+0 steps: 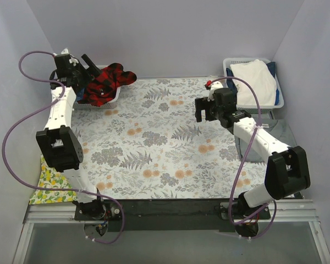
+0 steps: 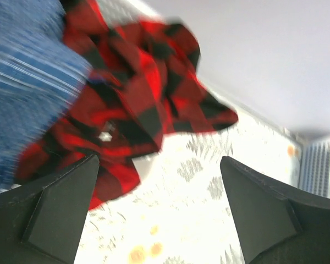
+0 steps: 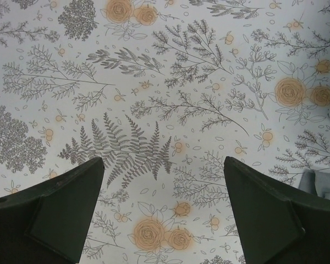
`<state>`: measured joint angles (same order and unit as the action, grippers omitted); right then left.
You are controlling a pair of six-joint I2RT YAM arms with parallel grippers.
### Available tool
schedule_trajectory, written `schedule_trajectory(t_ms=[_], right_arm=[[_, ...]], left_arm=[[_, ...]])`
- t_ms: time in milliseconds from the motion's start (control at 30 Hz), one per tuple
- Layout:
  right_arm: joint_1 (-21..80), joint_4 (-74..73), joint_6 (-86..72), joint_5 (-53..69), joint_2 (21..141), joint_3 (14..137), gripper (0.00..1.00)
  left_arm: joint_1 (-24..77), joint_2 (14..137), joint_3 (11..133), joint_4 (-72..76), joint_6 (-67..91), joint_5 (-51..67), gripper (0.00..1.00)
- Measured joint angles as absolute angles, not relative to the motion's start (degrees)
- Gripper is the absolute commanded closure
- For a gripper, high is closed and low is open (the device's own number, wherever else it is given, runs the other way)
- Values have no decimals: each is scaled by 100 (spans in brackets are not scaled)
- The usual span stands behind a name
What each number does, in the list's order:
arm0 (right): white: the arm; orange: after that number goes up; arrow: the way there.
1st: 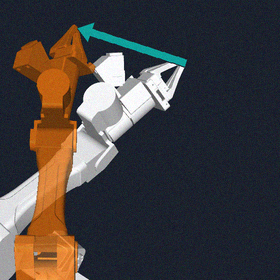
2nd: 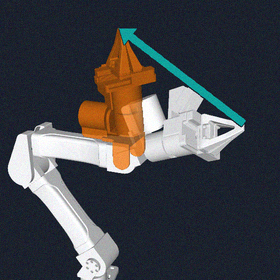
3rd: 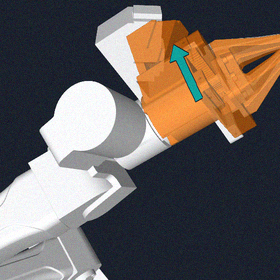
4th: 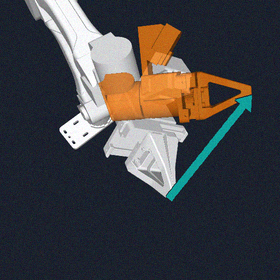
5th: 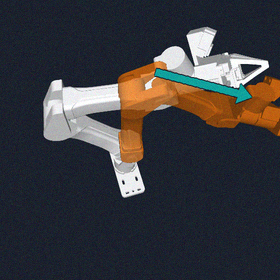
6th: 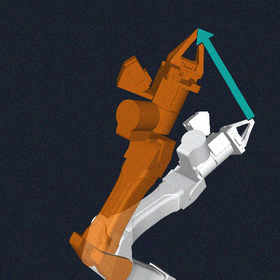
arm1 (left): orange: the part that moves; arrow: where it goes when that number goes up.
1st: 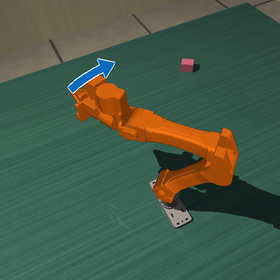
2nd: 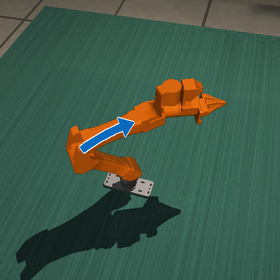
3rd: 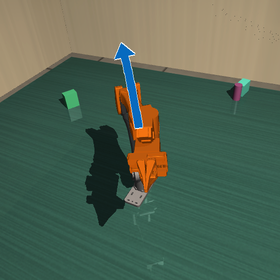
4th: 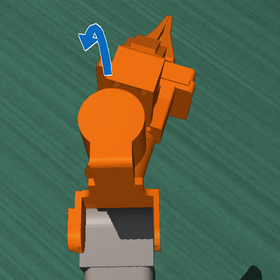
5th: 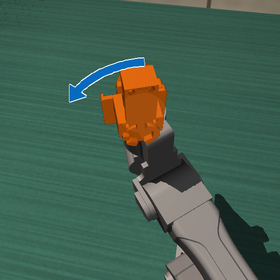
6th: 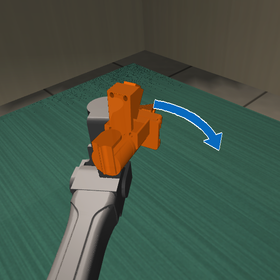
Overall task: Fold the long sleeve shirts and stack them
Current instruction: Grab the shirt from the pile
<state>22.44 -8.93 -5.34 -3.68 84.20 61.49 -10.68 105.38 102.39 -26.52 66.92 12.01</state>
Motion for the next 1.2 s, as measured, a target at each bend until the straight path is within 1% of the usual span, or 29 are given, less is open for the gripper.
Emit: schedule_trajectory(t_ms=[233,367,500,567,600,667,733,767,800,833,867,900,1000,1200], right_arm=[[2257,-952,-482,-392,8558,6361,1],[2259,-1013,-467,-388,8621,6403,1],[2259,-1063,-467,-386,8652,6403,1],[2259,-1066,-467,-388,8652,6403,1],[2259,-1066,-467,-388,8652,6403,1],[2259,-1087,-467,-390,8652,6403,1],[2259,-1181,-460,-392,8652,6403,1],[2259,-1216,-454,-397,8652,6403,1],[2259,-1258,-445,-410,8652,6403,1],[2259,-1286,-438,-414,8652,6403,1],[2259,-1313,-432,-427,8652,6403,1],[2261,-1352,-429,-434,8650,6403,1],[2263,-1363,-434,-454,8628,6403,1],[2263,-1361,-484,-469,8486,6394,1]], left_arm=[[-502,10997,10077,-2731,6764,1485,5],[-292,11404,10095,-2694,7057,1157,6],[-274,11675,10092,-2469,7395,580,7],[-252,11758,10134,-2342,7489,237,18],[-226,11841,10254,-2294,7518,93,23],[-161,12075,10584,-2156,7546,-16,34],[-60,12374,10934,-2091,7540,-78,39],[-14,12534,11126,-2099,7537,-93,50],[21,12680,11321,-2132,7531,-102,69],[51,12910,11625,-2178,7526,-117,92],[73,13137,11972,-2298,7422,-113,100],[99,13299,12221,-2399,7411,-117,100],[108,13327,12379,-2571,7360,-113,100],[97,12792,12383,-2810,7255,82,100]])
